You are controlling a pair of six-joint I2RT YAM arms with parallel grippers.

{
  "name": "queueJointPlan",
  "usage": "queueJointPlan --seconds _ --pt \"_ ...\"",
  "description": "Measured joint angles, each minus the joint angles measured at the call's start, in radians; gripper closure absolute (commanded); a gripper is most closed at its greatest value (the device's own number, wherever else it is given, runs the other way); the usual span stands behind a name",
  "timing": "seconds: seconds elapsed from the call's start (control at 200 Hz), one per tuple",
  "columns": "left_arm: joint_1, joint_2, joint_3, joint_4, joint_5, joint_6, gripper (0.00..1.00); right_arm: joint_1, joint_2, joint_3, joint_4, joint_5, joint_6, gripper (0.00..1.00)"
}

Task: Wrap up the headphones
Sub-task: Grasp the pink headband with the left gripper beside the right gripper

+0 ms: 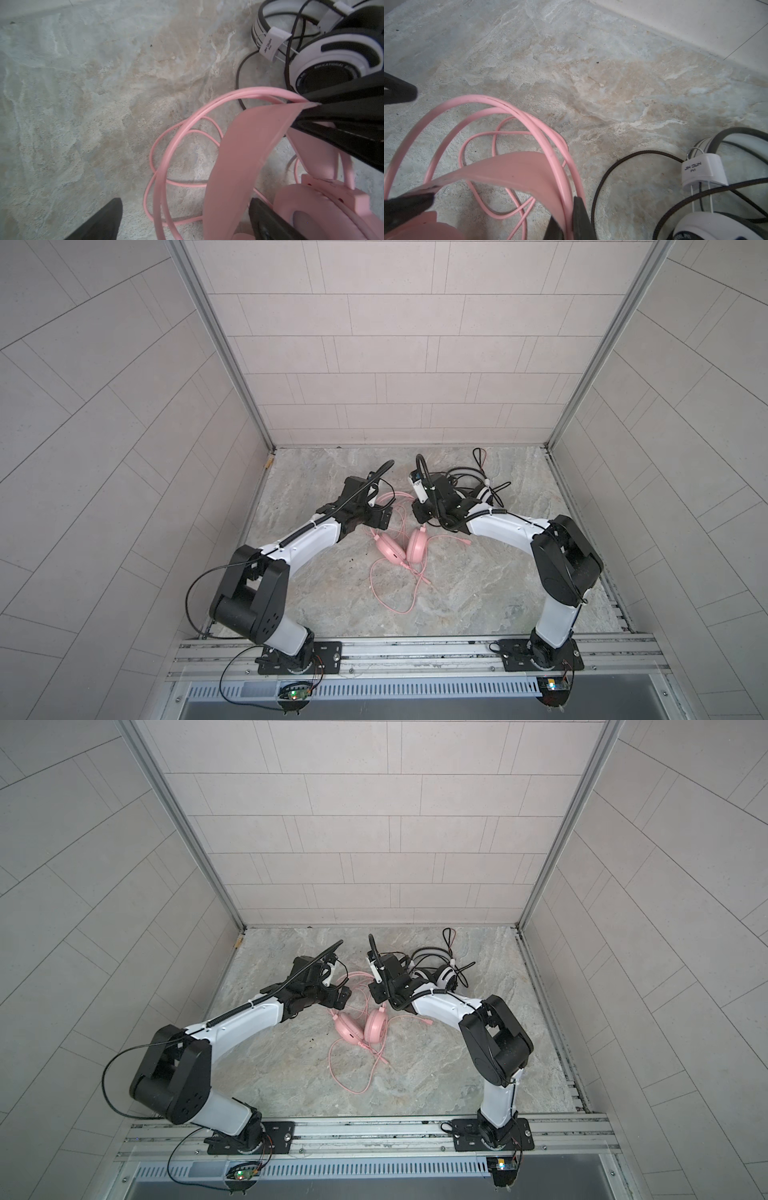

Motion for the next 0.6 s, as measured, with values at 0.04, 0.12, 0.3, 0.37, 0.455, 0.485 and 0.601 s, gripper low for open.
queueJointPlan --seconds 0.04,0.12,0.3,0.37,0.455,0.485,0.601 --pt "-0.005 0.016 0.018 -0.021 0.009 0.010 0.00 0.000 0.000 0.000 0.007 -0.008 0.005 0.95" --pt "-0.016 0.039 0.044 -0.055 0.017 0.026 0.00 0.000 0.000 -0.006 0.019 -0.026 0.017 0.95" --pt "-0.035 0.099 0.142 -0.148 -0.038 0.048 0.00 0.006 -0.016 -0.053 0.054 -0.051 0.042 0.95" --pt "-0.036 0.117 0.182 -0.182 -0.069 0.055 0.00 0.010 -0.021 -0.065 0.063 -0.058 0.047 0.95" --pt "-0.038 0.135 0.220 -0.216 -0.112 0.063 0.00 0.014 -0.032 -0.079 0.079 -0.064 0.052 0.95" --pt "-0.040 0.142 0.231 -0.230 -0.123 0.066 0.00 0.014 -0.037 -0.084 0.084 -0.067 0.054 0.95" --pt "-0.046 0.161 0.257 -0.270 -0.138 0.074 0.03 0.016 -0.055 -0.101 0.102 -0.076 0.060 0.95"
